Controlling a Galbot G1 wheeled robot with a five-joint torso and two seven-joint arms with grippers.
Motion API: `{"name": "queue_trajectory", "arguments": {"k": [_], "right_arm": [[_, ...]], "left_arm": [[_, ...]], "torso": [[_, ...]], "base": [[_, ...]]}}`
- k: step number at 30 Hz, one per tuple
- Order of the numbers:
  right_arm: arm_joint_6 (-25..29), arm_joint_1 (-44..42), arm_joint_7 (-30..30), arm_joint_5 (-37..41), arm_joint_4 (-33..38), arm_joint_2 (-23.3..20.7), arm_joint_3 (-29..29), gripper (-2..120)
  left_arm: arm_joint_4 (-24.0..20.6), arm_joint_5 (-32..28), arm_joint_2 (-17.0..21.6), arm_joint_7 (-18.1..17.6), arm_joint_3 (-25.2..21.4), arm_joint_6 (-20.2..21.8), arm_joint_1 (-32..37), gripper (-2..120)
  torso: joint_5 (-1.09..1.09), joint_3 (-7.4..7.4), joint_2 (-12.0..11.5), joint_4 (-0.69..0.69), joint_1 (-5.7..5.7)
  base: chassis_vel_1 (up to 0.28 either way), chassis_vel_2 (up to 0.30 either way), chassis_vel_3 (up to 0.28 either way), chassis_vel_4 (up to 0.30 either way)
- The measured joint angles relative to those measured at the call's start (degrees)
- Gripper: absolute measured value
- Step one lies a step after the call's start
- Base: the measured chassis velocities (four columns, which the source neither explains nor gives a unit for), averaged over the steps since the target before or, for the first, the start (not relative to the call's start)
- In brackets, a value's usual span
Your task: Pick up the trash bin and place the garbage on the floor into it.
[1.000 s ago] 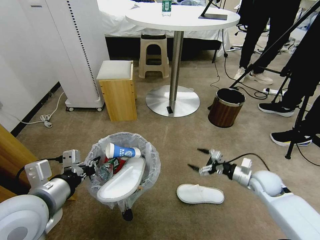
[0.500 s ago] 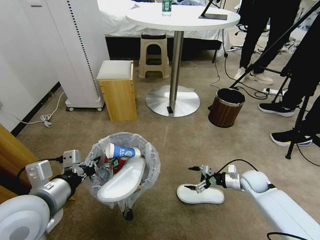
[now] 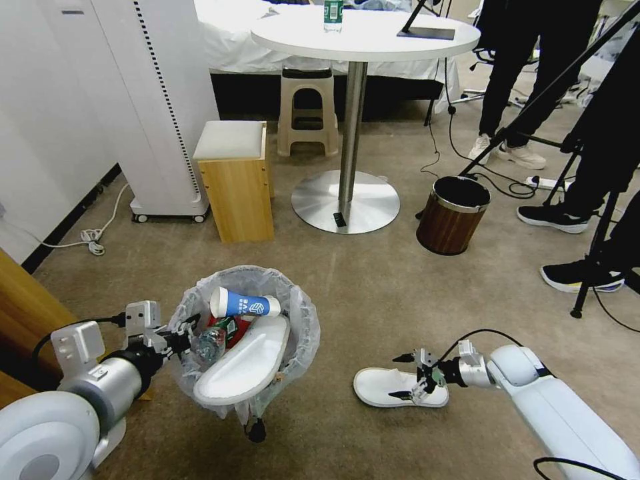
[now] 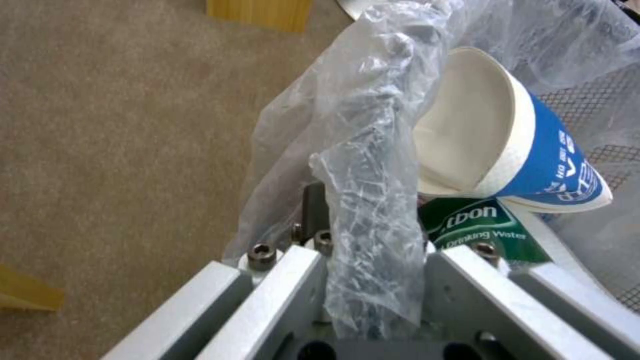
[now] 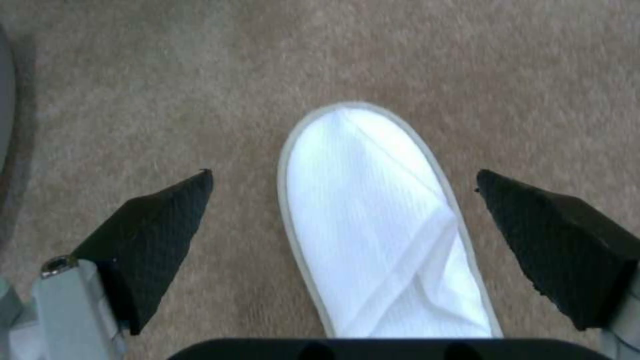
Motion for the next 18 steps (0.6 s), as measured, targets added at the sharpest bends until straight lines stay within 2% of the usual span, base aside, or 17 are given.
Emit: {"name": "queue_trajectory", "arguments": {"k": [9, 18], "right_arm": [[1.39, 1.15, -0.97, -3.2, -4.55, 1.51, 1.22, 100], [1.17, 0.94, 0.94, -3.48, -5.54, 1.8, 1.64, 100]], "left_arm": [[-0.01, 0.03, 0.18, 0.22, -0.32, -0.03, 0.06, 0], [0.12, 0.16, 0.07, 0.44, -0.16, -0.08, -0.11, 0]], "torso": [[0.01, 0.0, 0.0, 0.0, 0.0], [0.0, 0.0, 0.0, 0.0, 0.0]], "base": [[0.0, 0.0, 0.0, 0.0], [0.0, 0.0, 0.0, 0.0]]}}
